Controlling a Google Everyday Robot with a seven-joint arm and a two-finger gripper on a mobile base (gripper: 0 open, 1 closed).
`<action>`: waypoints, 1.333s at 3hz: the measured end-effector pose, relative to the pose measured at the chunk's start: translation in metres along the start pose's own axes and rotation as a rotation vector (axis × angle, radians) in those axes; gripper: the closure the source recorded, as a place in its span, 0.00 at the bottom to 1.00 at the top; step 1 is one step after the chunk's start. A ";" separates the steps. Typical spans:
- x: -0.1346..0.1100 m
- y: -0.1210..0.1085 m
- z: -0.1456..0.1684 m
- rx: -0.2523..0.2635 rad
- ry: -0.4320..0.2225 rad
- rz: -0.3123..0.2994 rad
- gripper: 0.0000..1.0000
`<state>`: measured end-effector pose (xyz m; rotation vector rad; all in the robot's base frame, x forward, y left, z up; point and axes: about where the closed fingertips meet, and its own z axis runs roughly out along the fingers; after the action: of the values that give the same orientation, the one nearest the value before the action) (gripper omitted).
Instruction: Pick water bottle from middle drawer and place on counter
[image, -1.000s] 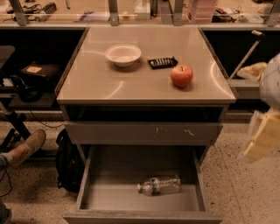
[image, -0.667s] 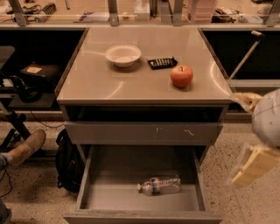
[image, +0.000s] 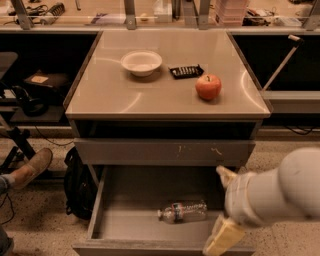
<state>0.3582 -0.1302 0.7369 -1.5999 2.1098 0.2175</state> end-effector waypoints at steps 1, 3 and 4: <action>0.022 0.043 0.100 -0.106 0.062 0.003 0.00; 0.039 0.058 0.125 -0.108 0.105 -0.003 0.00; 0.033 0.049 0.134 -0.087 0.031 -0.018 0.00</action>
Offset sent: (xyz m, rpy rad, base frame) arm -0.0128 0.0297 -0.0844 -0.0233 0.0937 0.0245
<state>0.3432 -0.0902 0.5966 -1.6818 2.1352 0.2835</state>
